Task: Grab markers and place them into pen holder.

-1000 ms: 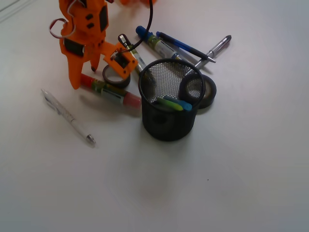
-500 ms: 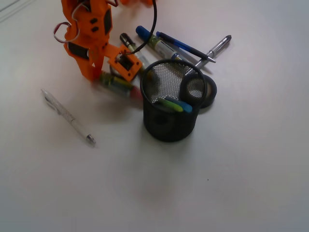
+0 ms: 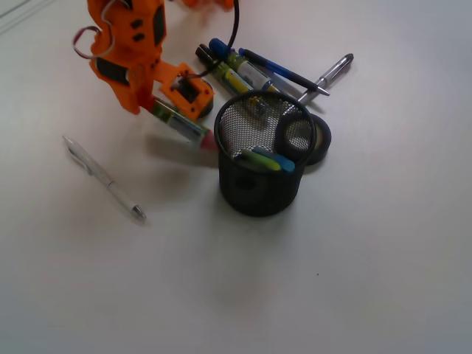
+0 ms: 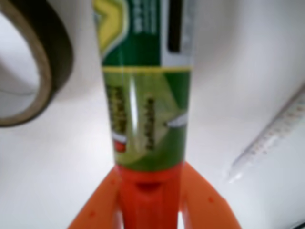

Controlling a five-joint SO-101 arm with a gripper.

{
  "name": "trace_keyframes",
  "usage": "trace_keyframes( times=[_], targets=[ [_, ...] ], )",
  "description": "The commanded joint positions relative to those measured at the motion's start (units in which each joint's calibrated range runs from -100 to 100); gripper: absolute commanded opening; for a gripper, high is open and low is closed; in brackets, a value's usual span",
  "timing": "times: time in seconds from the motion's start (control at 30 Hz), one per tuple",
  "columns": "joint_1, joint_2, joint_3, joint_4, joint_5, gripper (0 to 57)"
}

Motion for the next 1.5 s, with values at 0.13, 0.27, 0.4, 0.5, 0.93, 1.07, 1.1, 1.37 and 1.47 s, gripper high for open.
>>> trace_keyframes(
  times=[0.13, 0.27, 0.4, 0.5, 0.93, 1.07, 1.1, 1.37, 1.47],
  targets=[
    [3.0, -6.4, -20.1, 12.2, 0.9, 0.5],
    [4.5, -6.2, -26.1, 16.8, 1.0, 0.5],
    [4.4, -7.0, -28.7, 19.3, 1.0, 0.5],
    [3.9, -7.0, -29.1, 20.6, 0.7, 0.5],
    [-2.3, -3.9, -26.1, 13.9, 0.6, 31.1],
    [-4.3, 3.3, -28.0, 11.3, -2.8, 27.5],
    [-4.4, 5.4, -29.0, 11.7, -3.6, 27.1],
    [-3.3, 18.4, -45.0, 21.5, -4.4, 26.7],
    [-3.4, 20.8, -48.9, 22.8, -1.8, 26.7]
  ],
)
